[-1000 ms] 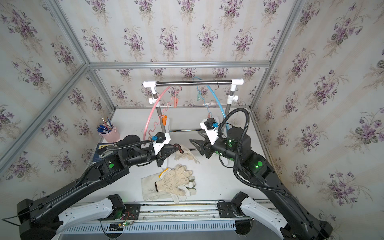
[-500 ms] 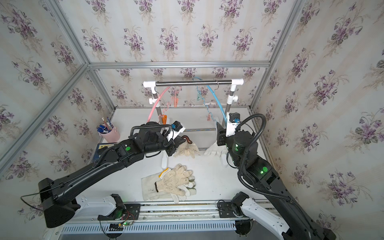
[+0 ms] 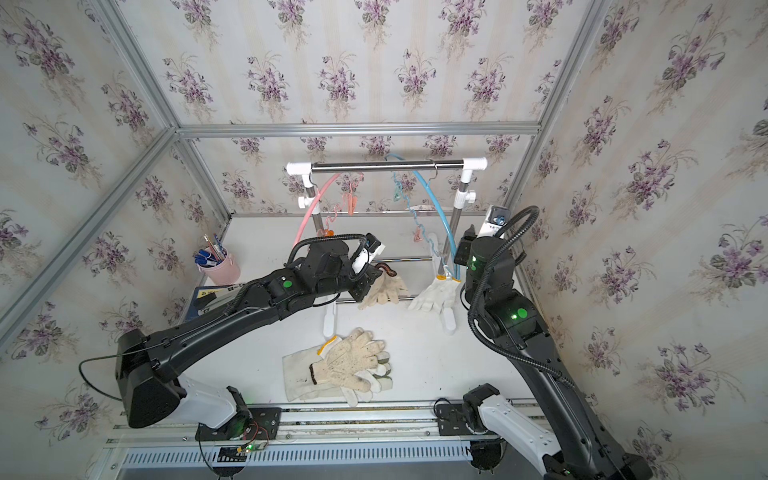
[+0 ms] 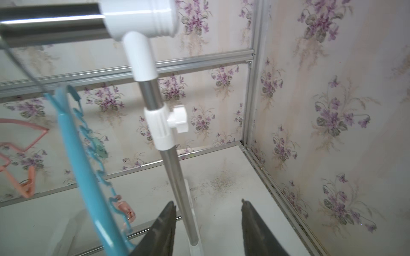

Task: Clip the gloves onto a hanger to dry
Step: Open the clamp at the hanger.

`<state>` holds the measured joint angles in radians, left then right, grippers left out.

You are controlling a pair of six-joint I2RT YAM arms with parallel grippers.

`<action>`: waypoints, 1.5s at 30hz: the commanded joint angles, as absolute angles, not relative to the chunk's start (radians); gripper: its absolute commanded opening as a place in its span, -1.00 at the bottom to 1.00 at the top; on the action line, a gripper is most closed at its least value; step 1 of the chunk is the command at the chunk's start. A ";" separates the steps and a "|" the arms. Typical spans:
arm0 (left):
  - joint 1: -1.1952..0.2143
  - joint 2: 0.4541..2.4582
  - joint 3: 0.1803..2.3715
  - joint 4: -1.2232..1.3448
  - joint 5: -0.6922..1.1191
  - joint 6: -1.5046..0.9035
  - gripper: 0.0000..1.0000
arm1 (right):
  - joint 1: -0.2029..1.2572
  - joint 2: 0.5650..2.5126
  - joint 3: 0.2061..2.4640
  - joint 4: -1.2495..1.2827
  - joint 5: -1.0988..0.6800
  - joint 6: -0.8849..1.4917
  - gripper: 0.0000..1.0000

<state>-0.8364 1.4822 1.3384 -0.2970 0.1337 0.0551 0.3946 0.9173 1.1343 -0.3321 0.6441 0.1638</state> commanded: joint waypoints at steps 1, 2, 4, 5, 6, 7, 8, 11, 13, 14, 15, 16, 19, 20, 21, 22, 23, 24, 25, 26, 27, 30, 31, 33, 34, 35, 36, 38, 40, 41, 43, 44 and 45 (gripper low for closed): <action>-0.838 1.488 1.346 -0.259 0.112 0.050 -1.00 | 0.313 0.922 1.102 -0.290 0.517 0.243 -0.03; -0.837 1.489 1.344 -0.259 0.097 0.055 -1.00 | 0.284 0.926 1.092 -0.282 0.477 0.253 -0.03; -0.838 1.493 1.342 -0.258 0.058 0.063 -1.00 | 0.235 0.939 1.073 -0.266 0.382 0.258 -0.03; -0.838 1.495 1.344 -0.258 0.035 0.069 -1.00 | 0.211 0.943 1.061 -0.260 0.333 0.264 -0.03; -0.838 1.499 1.348 -0.259 0.018 0.076 -1.00 | 0.188 0.947 1.052 -0.250 0.284 0.265 -0.03; -0.837 1.503 1.349 -0.258 0.004 0.084 -1.00 | 0.166 0.947 1.039 -0.234 0.222 0.261 -0.03; -0.836 1.507 1.353 -0.255 -0.005 0.092 -1.00 | 0.155 0.951 1.029 -0.223 0.183 0.250 -0.02; -0.836 1.530 1.366 -0.249 -0.018 0.117 -1.00 | 0.147 0.955 0.989 -0.179 0.101 0.183 0.14; -0.834 1.545 1.380 -0.251 -0.023 0.132 -1.00 | 0.142 0.951 0.951 -0.138 0.038 0.141 0.23; -0.832 1.554 1.386 -0.251 -0.029 0.136 -1.00 | 0.135 0.950 0.931 -0.114 0.000 0.115 0.29; -0.833 1.560 1.391 -0.252 -0.036 0.141 -1.00 | 0.129 0.950 0.912 -0.094 -0.030 0.091 0.31; -0.833 1.567 1.394 -0.253 -0.047 0.145 -1.00 | 0.121 0.951 0.898 -0.079 -0.056 0.074 0.33; -0.831 1.575 1.404 -0.269 -0.070 0.153 -1.00 | 0.078 0.963 0.855 -0.016 -0.127 0.045 0.35; -0.830 1.575 1.406 -0.271 -0.073 0.159 -1.00 | 0.067 0.966 0.834 0.012 -0.149 0.039 0.35; -0.830 1.575 1.406 -0.272 -0.079 0.161 -1.00 | 0.060 0.970 0.818 0.041 -0.166 0.037 0.36; -0.829 1.574 1.407 -0.272 -0.081 0.167 -1.00 | 0.053 0.976 0.802 0.070 -0.199 0.029 0.37; -0.828 1.574 1.407 -0.270 -0.082 0.173 -1.00 | 0.047 0.985 0.781 0.103 -0.249 0.010 0.38; -0.826 1.574 1.407 -0.270 -0.085 0.181 -1.00 | 0.045 0.996 0.764 0.129 -0.304 -0.015 0.38; -0.826 1.575 1.407 -0.270 -0.087 0.188 -1.00 | 0.044 1.008 0.749 0.153 -0.344 -0.033 0.39; -0.825 1.575 1.407 -0.271 -0.090 0.194 -1.00 | 0.044 1.021 0.740 0.176 -0.392 -0.050 0.39; -0.824 1.575 1.405 -0.272 -0.096 0.198 -1.00 | 0.044 1.034 0.732 0.193 -0.438 -0.069 0.40; -0.821 1.573 1.393 -0.265 -0.099 0.210 -1.00 | 0.044 1.064 0.724 0.232 -0.548 -0.128 0.42; -0.819 1.573 1.390 -0.262 -0.100 0.214 -1.00 | 0.044 1.070 0.721 0.240 -0.570 -0.143 0.43; -0.816 1.574 1.382 -0.259 -0.103 0.218 -1.00 | 0.044 1.078 0.714 0.254 -0.628 -0.220 0.45; -0.815 1.575 1.381 -0.256 -0.101 0.219 -1.00 | 0.044 1.081 0.710 0.256 -0.647 -0.250 0.46; -0.815 1.578 1.378 -0.256 -0.101 0.218 -1.00 | 0.044 1.087 0.709 0.258 -0.664 -0.281 0.48; -0.814 1.581 1.380 -0.254 -0.101 0.219 -1.00 | 0.044 1.092 0.711 0.255 -0.684 -0.307 0.49; -0.814 1.590 1.385 -0.252 -0.095 0.218 -1.00 | 0.044 1.103 0.712 0.266 -0.713 -0.333 0.51; -0.815 1.599 1.394 -0.252 -0.091 0.216 -1.00 | 0.044 1.113 0.709 0.289 -0.713 -0.361 0.52; -0.814 1.604 1.401 -0.255 -0.088 0.216 -1.00 | 0.044 1.117 0.702 0.307 -0.706 -0.372 0.53; -0.814 1.613 1.415 -0.262 -0.084 0.216 -1.00 | 0.044 1.126 0.691 0.339 -0.698 -0.394 0.57; -0.815 1.618 1.421 -0.265 -0.083 0.219 -1.00 | 0.045 1.130 0.683 0.362 -0.697 -0.402 0.59; -0.813 1.623 1.423 -0.265 -0.081 0.222 -1.00 | 0.044 1.134 0.677 0.385 -0.700 -0.396 0.62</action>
